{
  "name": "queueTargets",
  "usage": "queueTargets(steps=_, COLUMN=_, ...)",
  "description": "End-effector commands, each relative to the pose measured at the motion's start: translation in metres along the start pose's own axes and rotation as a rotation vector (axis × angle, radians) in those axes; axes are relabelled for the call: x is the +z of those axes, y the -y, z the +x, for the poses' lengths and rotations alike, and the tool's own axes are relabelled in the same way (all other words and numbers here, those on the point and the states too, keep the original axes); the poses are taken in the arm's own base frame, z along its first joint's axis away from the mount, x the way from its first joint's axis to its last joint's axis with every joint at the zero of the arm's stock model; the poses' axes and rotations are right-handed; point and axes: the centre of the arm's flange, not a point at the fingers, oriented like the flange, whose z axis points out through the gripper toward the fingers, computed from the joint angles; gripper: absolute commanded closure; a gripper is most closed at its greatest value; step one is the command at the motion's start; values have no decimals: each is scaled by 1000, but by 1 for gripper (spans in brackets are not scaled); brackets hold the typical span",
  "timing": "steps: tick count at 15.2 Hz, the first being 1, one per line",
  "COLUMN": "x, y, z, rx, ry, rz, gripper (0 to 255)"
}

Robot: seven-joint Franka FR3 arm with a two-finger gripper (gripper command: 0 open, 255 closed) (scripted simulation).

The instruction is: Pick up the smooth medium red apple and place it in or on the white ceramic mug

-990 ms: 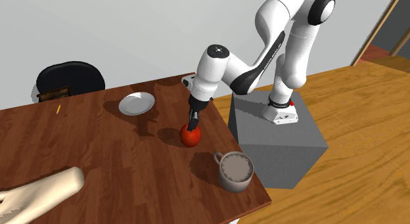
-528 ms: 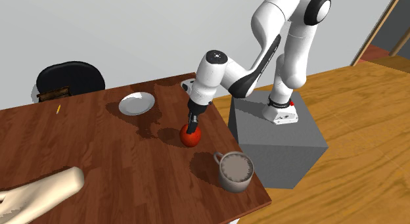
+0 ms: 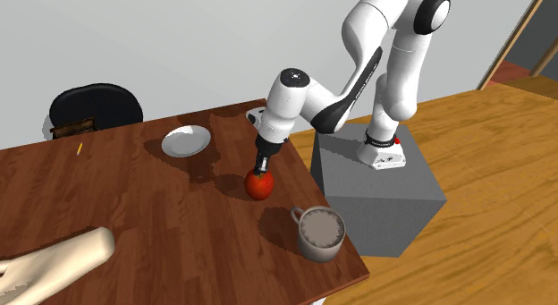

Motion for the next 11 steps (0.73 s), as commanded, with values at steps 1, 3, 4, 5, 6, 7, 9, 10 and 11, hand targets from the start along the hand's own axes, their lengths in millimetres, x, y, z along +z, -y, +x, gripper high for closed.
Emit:
queueTargets(steps=1, x=0, y=0, z=0, rx=0, ry=0, rz=0, gripper=255)
queueTargets(steps=3, x=0, y=0, z=0, rx=0, ry=0, rz=0, gripper=255)
queueTargets(steps=4, x=0, y=0, z=0, rx=0, ry=0, rz=0, gripper=255)
queueTargets(steps=5, x=0, y=0, z=0, rx=0, ry=0, rz=0, gripper=255)
queueTargets(steps=6, x=-5, y=0, z=2, rx=0, ry=0, rz=0, gripper=255)
queueTargets(steps=7, x=-10, y=0, z=3, rx=0, ry=0, rz=0, gripper=255)
queueTargets(steps=9, x=-20, y=0, z=7, rx=0, ry=0, rz=0, gripper=255)
queueTargets(steps=10, x=-25, y=0, z=8, rx=0, ry=0, rz=0, gripper=255)
queueTargets(steps=11, x=-30, y=0, z=10, rx=0, ry=0, rz=0, gripper=255)
